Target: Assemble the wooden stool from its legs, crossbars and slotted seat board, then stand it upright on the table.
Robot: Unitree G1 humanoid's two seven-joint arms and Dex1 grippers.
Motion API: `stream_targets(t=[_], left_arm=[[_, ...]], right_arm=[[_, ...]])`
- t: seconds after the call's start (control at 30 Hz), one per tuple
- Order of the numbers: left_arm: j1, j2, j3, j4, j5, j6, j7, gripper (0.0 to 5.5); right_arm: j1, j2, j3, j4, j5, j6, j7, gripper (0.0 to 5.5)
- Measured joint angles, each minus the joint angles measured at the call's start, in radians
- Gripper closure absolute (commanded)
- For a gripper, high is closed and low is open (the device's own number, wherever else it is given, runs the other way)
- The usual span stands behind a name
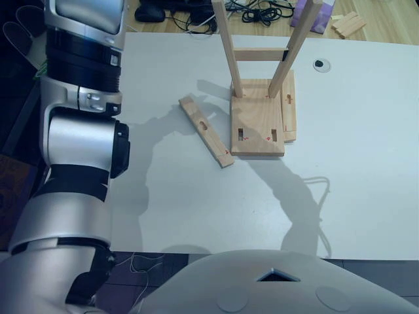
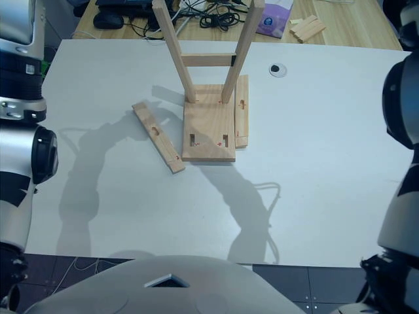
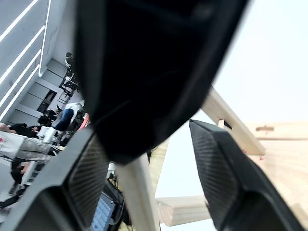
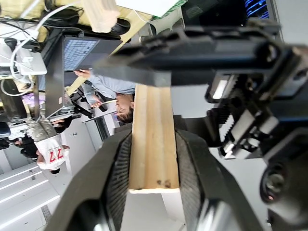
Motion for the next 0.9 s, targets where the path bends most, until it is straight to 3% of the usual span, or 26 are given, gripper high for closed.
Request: stream_targets(t=[0.43, 0.8, 0.9], left_arm=[[0.019, 0.014, 0.001, -0.051, -0.035, 0.081, -0.042, 5.01], [0.034, 0.028, -0.004, -0.083, -0.023, 0.041, -0.025, 5.09], [0.034, 0.038, -0.01, -0.087, 0.001, -0.018, -0.004, 5.09]], right_arm=[[0.033, -0.009, -0.023, -0.057, 0.059, -0.037, 0.08, 4.21], [0.053, -0.007, -0.067, -0.039, 0.12, -0.039, 0.128, 4.21], [0.053, -0.007, -0.085, -0.019, 0.157, -0.04, 0.155, 3.5]])
